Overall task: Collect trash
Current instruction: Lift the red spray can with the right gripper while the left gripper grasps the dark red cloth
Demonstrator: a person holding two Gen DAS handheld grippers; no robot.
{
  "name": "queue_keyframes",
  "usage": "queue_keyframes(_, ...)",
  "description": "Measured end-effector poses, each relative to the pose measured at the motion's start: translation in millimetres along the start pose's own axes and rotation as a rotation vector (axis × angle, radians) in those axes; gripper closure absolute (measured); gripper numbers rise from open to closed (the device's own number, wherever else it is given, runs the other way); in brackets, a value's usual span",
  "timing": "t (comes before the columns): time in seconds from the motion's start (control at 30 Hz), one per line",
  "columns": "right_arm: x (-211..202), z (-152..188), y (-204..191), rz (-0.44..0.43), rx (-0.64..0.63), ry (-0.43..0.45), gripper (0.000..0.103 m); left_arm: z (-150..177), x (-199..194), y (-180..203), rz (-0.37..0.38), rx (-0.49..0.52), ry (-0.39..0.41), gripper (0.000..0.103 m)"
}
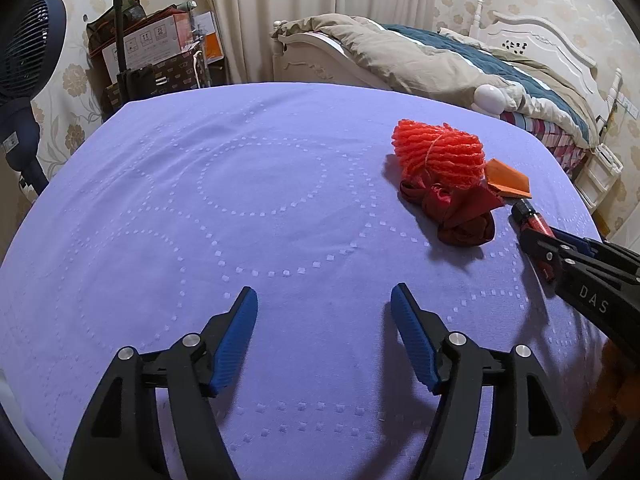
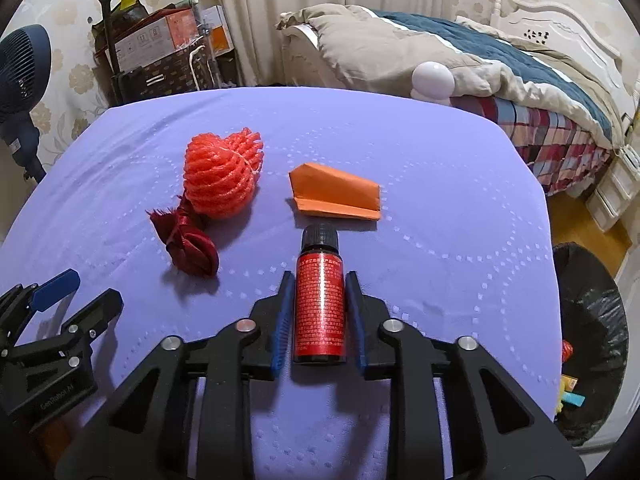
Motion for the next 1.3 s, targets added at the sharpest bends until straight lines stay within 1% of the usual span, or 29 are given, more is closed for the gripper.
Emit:
queue_keyframes(0.03,0,-2,0,0.005,0.0,0.005,0.061,0,0,1,-0.001,0.002,-0.001,0.034)
queue_keyframes(0.1,0,-4,-1,0.012,-0.004,0.014,0.063,-1,1,3,-0.002,0.007,-0.003,0.034)
queue_keyframes(0.13,1,-5,-1,0.015,-0.01,0.013,0.068,-1,1,3,-0.001,0.009,-0.003,0.034)
queue_keyframes(0.17,2,-4,0,0.019,-0.013,0.011,0.079,-1,1,4,0.0,0.012,-0.003,0.033)
queue_keyframes(0.27,1,-2,5,0.012,0.0,0.005,0.08,-1,0,7,0.004,0.024,0.001,0.033)
queue_keyframes(0.37,-2,-1,17,0.055,0.007,0.011,0.08,-2,-2,14,0.008,0.051,0.016,0.031)
queue_keyframes(0.47,-4,1,33,0.07,0.041,0.012,0.08,-5,-3,27,0.043,0.072,0.03,0.03)
queue_keyframes(0.67,-7,2,59,0.105,0.075,0.015,0.08,-12,1,54,0.083,0.092,0.039,0.029)
queue_keyframes(0.8,-8,2,69,0.09,0.099,0.017,0.08,-18,2,76,0.106,0.119,0.057,0.029)
queue_keyframes(0.9,-7,2,70,0.081,0.106,0.02,0.08,-25,6,88,0.092,0.133,0.065,0.029)
queue_keyframes(0.97,-7,2,71,0.076,0.11,0.021,0.08,-31,11,89,0.076,0.117,0.066,0.029)
queue_keyframes(1.1,-7,2,71,0.073,0.11,0.021,0.079,-43,27,77,0.041,0.029,0.032,0.029)
queue_keyframes(1.2,-7,2,71,0.074,0.11,0.02,0.079,-42,32,63,0.058,-0.047,-0.006,0.029)
queue_keyframes(1.23,-7,2,71,0.075,0.109,0.021,0.079,-41,30,59,0.065,-0.061,-0.001,0.029)
queue_keyframes(1.3,-7,3,70,0.078,0.106,0.021,0.079,-37,28,51,0.044,-0.062,-0.003,0.029)
Point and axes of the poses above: each gripper's, at about its wrist camera, not at the fingertips, and x roughly the way its jaws point, y to its right, z to its underside, the point moved 6 cm from there along x, roughly the way its jaws point, and after that the axes turned 1 degree about x, right-handed, at the moved point
